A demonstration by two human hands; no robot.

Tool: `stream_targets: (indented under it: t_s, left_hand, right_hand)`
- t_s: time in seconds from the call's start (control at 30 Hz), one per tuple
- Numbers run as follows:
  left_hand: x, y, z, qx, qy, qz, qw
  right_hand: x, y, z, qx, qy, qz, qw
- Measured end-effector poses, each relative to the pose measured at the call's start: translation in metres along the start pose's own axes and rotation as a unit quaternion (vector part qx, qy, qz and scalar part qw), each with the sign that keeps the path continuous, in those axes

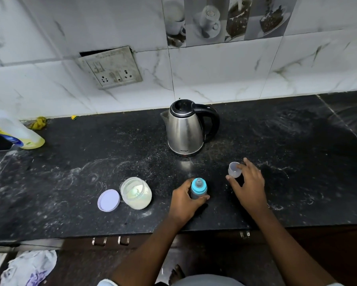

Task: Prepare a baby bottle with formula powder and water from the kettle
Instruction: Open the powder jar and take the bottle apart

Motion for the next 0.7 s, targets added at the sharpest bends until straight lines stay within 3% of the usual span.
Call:
stream_targets:
  t_s: [0.1,0.2,0.27,0.37,0.5,0.63,0.7]
  left_hand:
    - [0.002,-0.001,0.003,0.002,0.000,0.001,1.000]
    - [0.005,-0.001,0.004,0.021,-0.006,0.003,1.000]
    - [0.007,-0.003,0.006,0.027,-0.012,0.003,1.000]
    - [0.011,-0.008,0.018,0.043,-0.003,0.001,0.999]
    - [0.008,-0.019,0.045,0.119,-0.025,-0.008,0.993]
    - [0.010,-0.039,0.087,0.163,-0.001,0.008,0.987]
    - [0.012,-0.047,0.109,0.260,-0.019,-0.053,0.964]
  right_hand:
    - [0.008,-0.006,-0.044,-0.009,-0.085,0.039,0.996]
    - [0.013,0.018,-0.087,-0.045,-0.137,-0.075,0.987]
    - [0.017,0.037,-0.097,-0.077,-0.115,-0.150,0.979]
    - [0.020,0.045,-0.093,-0.250,-0.022,-0.156,0.955]
    - [0.024,0.033,-0.096,-0.445,0.044,-0.177,0.877]
    - [0.026,0.015,-0.113,-0.590,0.089,-0.230,0.769]
    - [0.026,0.009,-0.126,-0.649,0.118,-0.246,0.711]
Point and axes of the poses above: each hand's wrist, its own x-axis away from the middle knuckle, its own y-axis out of the palm, z = x × y, the point moved 5 cm from there along -x, towards the middle knuckle, and after that the axes turned 7 degrees about -y, right-handed, at the moved point
